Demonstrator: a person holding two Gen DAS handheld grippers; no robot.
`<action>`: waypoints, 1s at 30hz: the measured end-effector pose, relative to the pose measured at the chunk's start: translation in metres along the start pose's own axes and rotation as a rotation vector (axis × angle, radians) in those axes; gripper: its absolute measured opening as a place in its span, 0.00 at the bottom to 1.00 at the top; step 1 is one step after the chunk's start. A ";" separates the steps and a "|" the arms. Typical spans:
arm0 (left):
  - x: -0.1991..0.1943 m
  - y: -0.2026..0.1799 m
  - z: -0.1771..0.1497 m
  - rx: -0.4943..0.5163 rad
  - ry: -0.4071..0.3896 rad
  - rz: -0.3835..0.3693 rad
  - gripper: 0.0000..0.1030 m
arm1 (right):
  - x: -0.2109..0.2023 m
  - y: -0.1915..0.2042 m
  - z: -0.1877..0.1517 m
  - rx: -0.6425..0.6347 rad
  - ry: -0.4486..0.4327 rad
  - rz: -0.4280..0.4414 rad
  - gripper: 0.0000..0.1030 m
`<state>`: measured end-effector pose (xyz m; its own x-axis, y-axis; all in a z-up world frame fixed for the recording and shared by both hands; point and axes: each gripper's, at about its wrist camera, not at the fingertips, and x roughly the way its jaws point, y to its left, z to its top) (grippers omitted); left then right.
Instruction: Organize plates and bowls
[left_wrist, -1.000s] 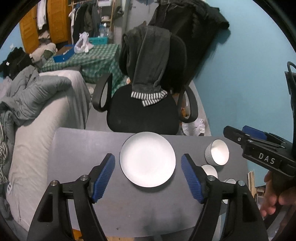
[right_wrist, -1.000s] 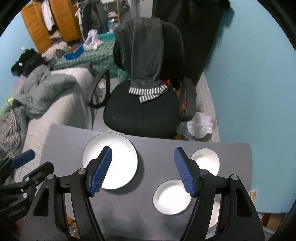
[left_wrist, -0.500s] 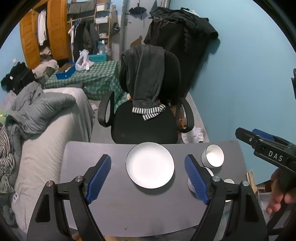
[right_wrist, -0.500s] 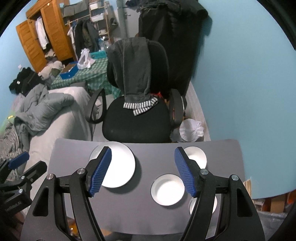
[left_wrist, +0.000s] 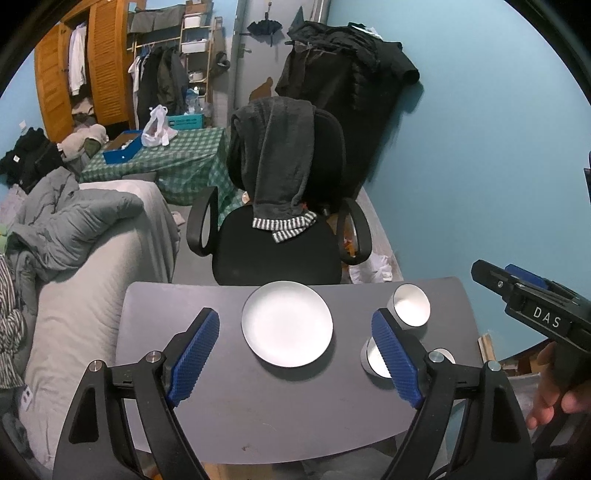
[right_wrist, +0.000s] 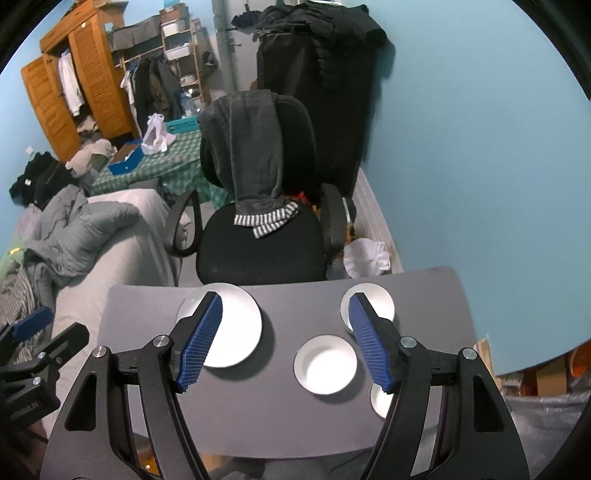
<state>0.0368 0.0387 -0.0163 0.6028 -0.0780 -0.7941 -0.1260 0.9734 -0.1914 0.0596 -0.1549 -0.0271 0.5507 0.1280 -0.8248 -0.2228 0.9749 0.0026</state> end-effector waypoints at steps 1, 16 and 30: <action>-0.001 -0.001 -0.001 0.004 0.002 -0.002 0.83 | -0.002 -0.001 -0.002 0.004 -0.002 -0.003 0.68; -0.005 -0.025 -0.013 0.079 0.040 -0.073 0.83 | -0.021 -0.026 -0.030 0.085 0.009 -0.064 0.68; 0.006 -0.069 -0.010 0.215 0.064 -0.136 0.83 | -0.034 -0.063 -0.049 0.204 0.016 -0.137 0.68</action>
<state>0.0412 -0.0313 -0.0142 0.5511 -0.2177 -0.8055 0.1269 0.9760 -0.1770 0.0156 -0.2297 -0.0267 0.5515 -0.0091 -0.8341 0.0214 0.9998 0.0032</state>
